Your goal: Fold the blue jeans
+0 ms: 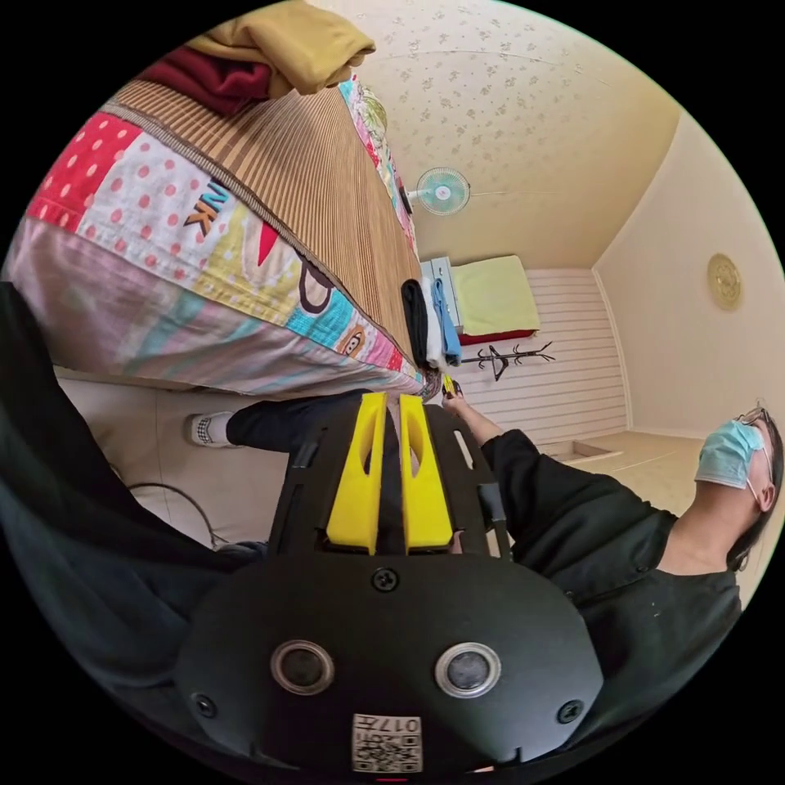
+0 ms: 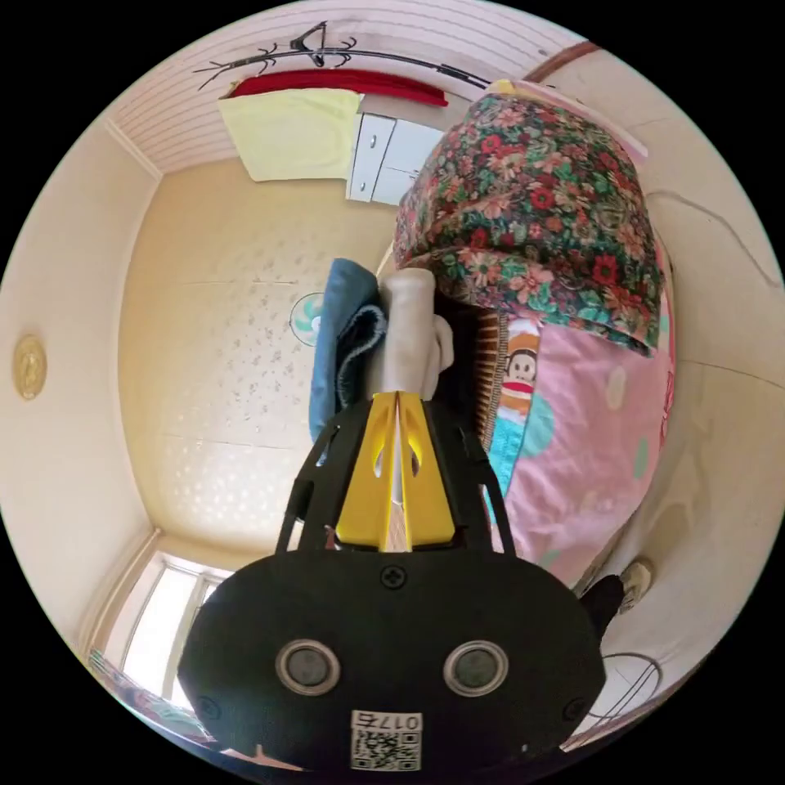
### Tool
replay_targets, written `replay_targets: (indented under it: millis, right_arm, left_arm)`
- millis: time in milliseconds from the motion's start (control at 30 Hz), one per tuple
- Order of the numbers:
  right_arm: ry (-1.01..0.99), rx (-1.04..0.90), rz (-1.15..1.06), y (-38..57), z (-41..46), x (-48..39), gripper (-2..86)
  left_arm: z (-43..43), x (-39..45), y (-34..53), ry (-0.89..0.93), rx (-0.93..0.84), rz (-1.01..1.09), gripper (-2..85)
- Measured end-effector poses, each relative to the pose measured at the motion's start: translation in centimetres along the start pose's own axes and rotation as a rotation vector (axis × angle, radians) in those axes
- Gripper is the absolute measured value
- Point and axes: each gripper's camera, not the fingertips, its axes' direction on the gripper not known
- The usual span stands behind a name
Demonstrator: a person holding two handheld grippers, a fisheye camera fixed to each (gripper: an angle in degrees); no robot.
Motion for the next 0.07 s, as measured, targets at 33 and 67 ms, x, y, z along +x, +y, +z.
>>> replay_targets:
  millis: [33,67]
  right_arm:
    - [-0.025,-0.022,0.008,1.04,-1.41,2.48,0.8]
    - [-0.022,-0.041,-0.001,1.65,-2.00,3.40,0.7]
  left_arm:
    - [0.08,0.15,0.03,-0.013,0.002,0.004,4.3]
    - [0.26,0.44,0.00,-0.043,0.005,0.010,4.7]
